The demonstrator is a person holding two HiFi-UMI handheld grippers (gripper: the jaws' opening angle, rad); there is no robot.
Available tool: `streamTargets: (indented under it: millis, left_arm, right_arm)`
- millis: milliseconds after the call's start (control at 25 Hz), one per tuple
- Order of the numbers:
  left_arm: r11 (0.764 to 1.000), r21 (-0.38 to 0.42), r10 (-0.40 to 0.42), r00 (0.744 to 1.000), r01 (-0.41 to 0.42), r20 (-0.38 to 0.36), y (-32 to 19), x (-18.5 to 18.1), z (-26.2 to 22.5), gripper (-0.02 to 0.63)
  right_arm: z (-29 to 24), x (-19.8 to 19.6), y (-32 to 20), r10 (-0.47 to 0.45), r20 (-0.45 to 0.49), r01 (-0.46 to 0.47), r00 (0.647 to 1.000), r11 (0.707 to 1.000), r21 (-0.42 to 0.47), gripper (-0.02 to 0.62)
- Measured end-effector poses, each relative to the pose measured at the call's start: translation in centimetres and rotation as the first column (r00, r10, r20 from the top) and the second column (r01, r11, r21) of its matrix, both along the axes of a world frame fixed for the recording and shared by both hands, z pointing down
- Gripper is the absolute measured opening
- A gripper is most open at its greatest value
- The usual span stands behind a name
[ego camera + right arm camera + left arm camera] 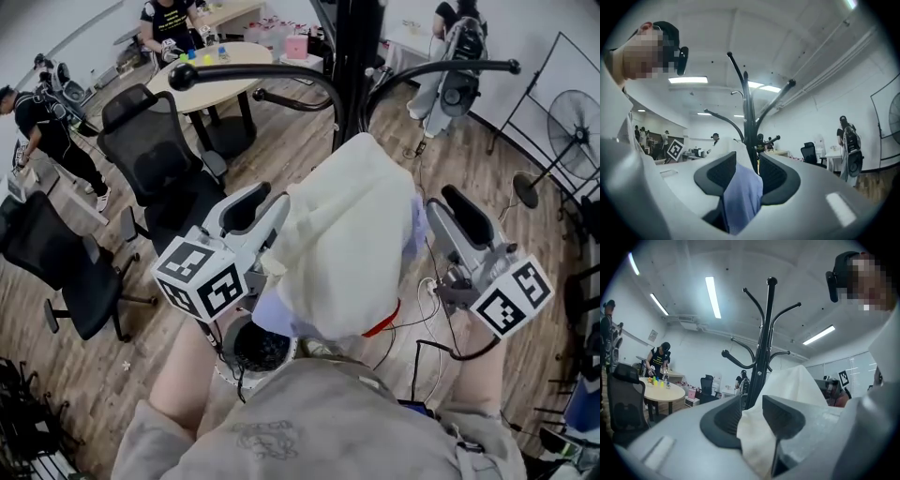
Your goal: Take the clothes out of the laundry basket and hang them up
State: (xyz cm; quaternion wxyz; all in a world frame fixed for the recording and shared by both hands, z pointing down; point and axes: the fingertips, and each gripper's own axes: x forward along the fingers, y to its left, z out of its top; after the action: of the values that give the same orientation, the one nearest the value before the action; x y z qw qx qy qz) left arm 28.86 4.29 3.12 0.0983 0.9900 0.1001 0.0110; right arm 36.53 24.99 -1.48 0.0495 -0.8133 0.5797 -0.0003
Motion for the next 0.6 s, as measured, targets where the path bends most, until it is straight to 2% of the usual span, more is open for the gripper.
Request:
streamTargets:
  millis: [160, 280, 440, 600]
  left_arm:
    - [0.999, 0.042, -0.019, 0.999, 0.020, -0.025, -0.4, -1.8, -1.8, 0.137]
    - [0.994, 0.093, -0.055, 0.998, 0.058, -0.036, -0.8, -3.4, -3.2, 0.135]
    - [0.982, 0.143, -0.118, 0.991, 0.126, -0.068, -1.1, -6.6, -4.2, 0.107]
    - [0.968, 0.159, -0.187, 0.981, 0.194, -0.061, -2.4, -9.4, -4.9, 0.100]
  right_arm:
    - [-3.7, -3.1, -0.3, -0.049, -0.080, 0.052, 0.996, 0.998, 0.031, 0.181]
    - [-5.2, -5.7, -2.2, -0.126, -0.110, 0.133, 0.986, 0.989, 0.061, 0.179]
    - [-5.5, -9.7, -5.0, -0.235, -0.127, 0.247, 0.964, 0.965, 0.091, 0.172]
    - [-5.6, -12.0, -8.7, -0.339, -0.123, 0.350, 0.933, 0.932, 0.087, 0.153]
